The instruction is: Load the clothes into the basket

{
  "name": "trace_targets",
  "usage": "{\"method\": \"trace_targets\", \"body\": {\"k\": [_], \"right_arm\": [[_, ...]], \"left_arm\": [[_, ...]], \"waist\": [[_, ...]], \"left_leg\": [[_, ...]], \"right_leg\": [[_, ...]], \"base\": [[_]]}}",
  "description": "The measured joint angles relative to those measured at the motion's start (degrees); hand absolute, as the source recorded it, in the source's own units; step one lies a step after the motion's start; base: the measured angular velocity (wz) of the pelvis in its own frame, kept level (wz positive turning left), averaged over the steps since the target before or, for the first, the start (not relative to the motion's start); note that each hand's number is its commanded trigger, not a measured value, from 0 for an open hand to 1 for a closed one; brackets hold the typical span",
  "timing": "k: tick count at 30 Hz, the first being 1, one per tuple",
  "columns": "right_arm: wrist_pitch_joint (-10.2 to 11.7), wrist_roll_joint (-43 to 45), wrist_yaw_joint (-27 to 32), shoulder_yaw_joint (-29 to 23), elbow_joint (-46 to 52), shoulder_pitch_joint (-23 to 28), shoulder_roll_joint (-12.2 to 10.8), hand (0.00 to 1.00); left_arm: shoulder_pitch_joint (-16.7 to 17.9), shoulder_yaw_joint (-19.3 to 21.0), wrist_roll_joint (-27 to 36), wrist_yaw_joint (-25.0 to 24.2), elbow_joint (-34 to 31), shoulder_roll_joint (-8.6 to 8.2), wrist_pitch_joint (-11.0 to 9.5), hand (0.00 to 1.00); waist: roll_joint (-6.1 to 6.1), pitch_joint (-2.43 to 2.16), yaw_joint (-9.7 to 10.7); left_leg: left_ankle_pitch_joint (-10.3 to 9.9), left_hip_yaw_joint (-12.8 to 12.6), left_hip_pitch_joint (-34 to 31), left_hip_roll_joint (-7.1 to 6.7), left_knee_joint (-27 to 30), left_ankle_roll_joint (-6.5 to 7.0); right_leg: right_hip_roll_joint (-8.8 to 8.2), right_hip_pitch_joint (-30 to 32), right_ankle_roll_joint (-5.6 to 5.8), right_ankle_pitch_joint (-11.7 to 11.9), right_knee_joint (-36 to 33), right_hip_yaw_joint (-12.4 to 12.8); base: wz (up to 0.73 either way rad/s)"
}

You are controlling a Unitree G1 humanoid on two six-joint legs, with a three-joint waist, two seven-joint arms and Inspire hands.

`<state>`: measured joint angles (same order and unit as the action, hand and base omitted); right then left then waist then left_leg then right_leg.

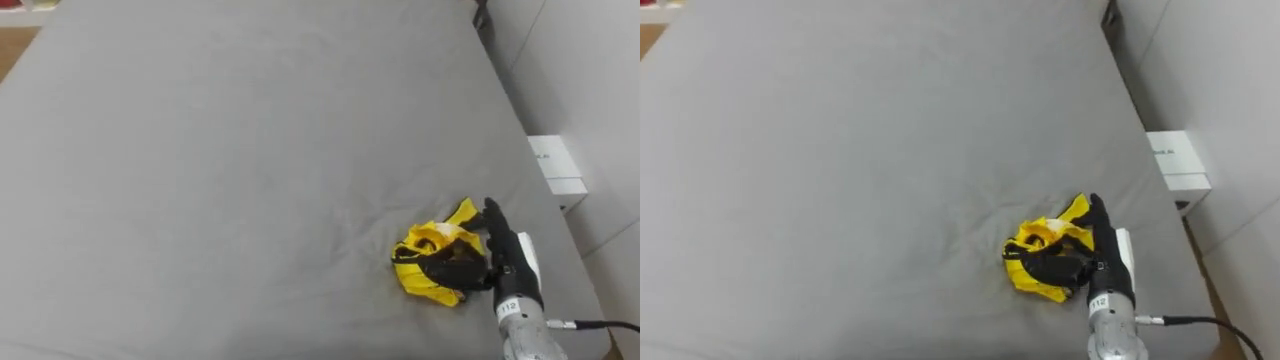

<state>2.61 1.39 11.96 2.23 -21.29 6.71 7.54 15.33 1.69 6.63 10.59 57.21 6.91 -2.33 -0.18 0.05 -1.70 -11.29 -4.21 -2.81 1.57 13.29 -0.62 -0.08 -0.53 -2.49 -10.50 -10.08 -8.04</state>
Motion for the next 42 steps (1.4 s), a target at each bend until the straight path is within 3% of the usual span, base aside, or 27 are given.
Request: {"method": "trace_targets", "body": {"k": [4,12,16,19,20,24,25,26,29,32,34,37,42], "right_arm": [[0.4,-1.1,-0.3,2.3,-6.7,-1.0,0.0,0.0],[0.4,-2.3,0.0,3.2,-22.9,-9.1,0.0,0.0],[0.7,-3.4,1.2,3.4,-30.2,-14.0,0.9,0.0],[1.1,-3.2,2.5,3.5,-34.5,-15.3,2.5,0.0],[1.3,-3.5,3.2,3.2,-36.2,-16.4,2.8,0.0],[1.5,-4.6,5.7,3.2,-42.0,-21.6,4.5,0.0],[1.5,-4.7,6.7,3.2,-43.1,-22.5,5.0,0.16],[1.6,-5.1,7.6,3.2,-43.2,-22.6,5.5,1.0],[1.7,-5.6,9.8,2.0,-45.3,-25.4,7.4,1.0],[1.8,-6.1,12.1,-0.2,-46.6,-28.0,11.1,1.0],[1.9,-6.8,13.0,-0.4,-47.0,-29.4,12.5,1.0],[1.9,-8.8,14.2,-1.2,-47.2,-30.8,13.1,1.0],[1.8,-10.9,14.5,-2.6,-47.2,-31.1,13.8,1.0]], "left_arm": [[-1.2,-0.2,0.0,0.0,0.1,0.01,0.6,0.0],[-2.0,-0.2,0.0,-0.6,0.5,0.41,1.2,0.0],[-3.2,-0.2,-0.8,-1.2,0.9,0.46,1.7,0.0],[-3.5,-0.4,-2.3,-1.2,1.0,0.7,2.4,0.0],[-3.5,-0.9,-2.2,-1.2,1.1,0.98,2.4,0.0],[-4.7,-2.3,-1.7,-1.3,2.9,1.27,2.9,0.0],[-5.3,-2.5,-1.8,-1.4,3.1,1.59,3.3,0.0],[-6.2,-3.1,-1.7,-1.4,3.5,2.23,3.6,0.0],[-8.4,-5.1,-1.8,-1.6,5.6,3.08,3.6,0.0],[-8.7,-6.6,-1.7,-1.9,5.9,3.25,3.2,0.0],[-8.8,-7.8,-1.4,-2.3,7.0,3.57,3.2,0.0],[-8.8,-8.8,-0.6,-2.3,7.9,3.83,3.8,0.0],[-9.4,-8.7,-0.5,-2.3,7.5,3.87,3.7,0.0]], "waist": [[-0.5,0.1,-0.4],[-0.45,0.35,-0.4],[-0.44,0.33,-1.8],[0.06,0.51,-2.8],[0.49,0.78,-3.0],[1.37,1.05,-3.9],[1.56,1.08,-4.1],[1.64,1.07,-4.5],[2.72,1.4,-4.8],[4.19,1.18,-5.2],[4.86,1.35,-5.4],[5.15,1.39,-5.7],[4.98,1.4,-5.4]], "left_leg": [[0.1,1.7,-1.8,-0.51,0.2,0.11],[0.4,3.6,-3.8,-1.32,0.3,0.55],[0.5,4.5,-6.5,-1.43,1.7,0.62],[0.6,6.3,-8.0,-1.79,2.6,0.63],[0.7,6.8,-8.9,-1.85,3.2,0.65],[1.6,6.9,-11.7,-1.98,3.4,0.86],[1.8,6.9,-12.7,-2.02,3.4,0.89],[2.0,6.8,-13.8,-2.01,3.4,0.92],[3.1,7.2,-16.4,-2.53,3.2,1.3],[4.6,7.4,-18.5,-3.32,2.1,1.94],[5.6,7.1,-19.3,-3.41,1.3,2.18],[6.7,5.3,-20.1,-3.44,0.5,2.53],[6.9,3.9,-19.8,-3.39,0.1,2.73]], "right_leg": [[-0.48,0.5,0.14,-0.1,0.4,-1.8],[-0.83,1.7,0.24,-0.1,0.3,-5.0],[-0.99,3.4,0.43,0.0,0.2,-7.1],[-1.16,3.6,0.45,0.1,0.3,-9.4],[-1.34,4.0,0.45,0.1,0.2,-10.3],[-1.88,6.8,0.42,0.1,-1.0,-11.4],[-2.0,8.0,0.42,0.1,-1.6,-11.9],[-2.16,9.1,0.4,0.1,-2.0,-12.1],[-2.85,12.1,0.45,0.1,-3.7,-12.6],[-3.67,15.2,0.89,0.4,-4.7,-12.5],[-4.33,16.8,0.99,0.5,-5.5,-12.3],[-4.95,18.7,1.11,0.4,-6.7,-11.3],[-4.76,19.0,1.33,0.2,-6.6,-9.2]], "base": [[0.23],[0.13],[0.11],[0.3],[0.37],[0.16],[0.16],[0.15],[0.11],[0.1],[-0.03],[-0.08],[-0.05]]}}
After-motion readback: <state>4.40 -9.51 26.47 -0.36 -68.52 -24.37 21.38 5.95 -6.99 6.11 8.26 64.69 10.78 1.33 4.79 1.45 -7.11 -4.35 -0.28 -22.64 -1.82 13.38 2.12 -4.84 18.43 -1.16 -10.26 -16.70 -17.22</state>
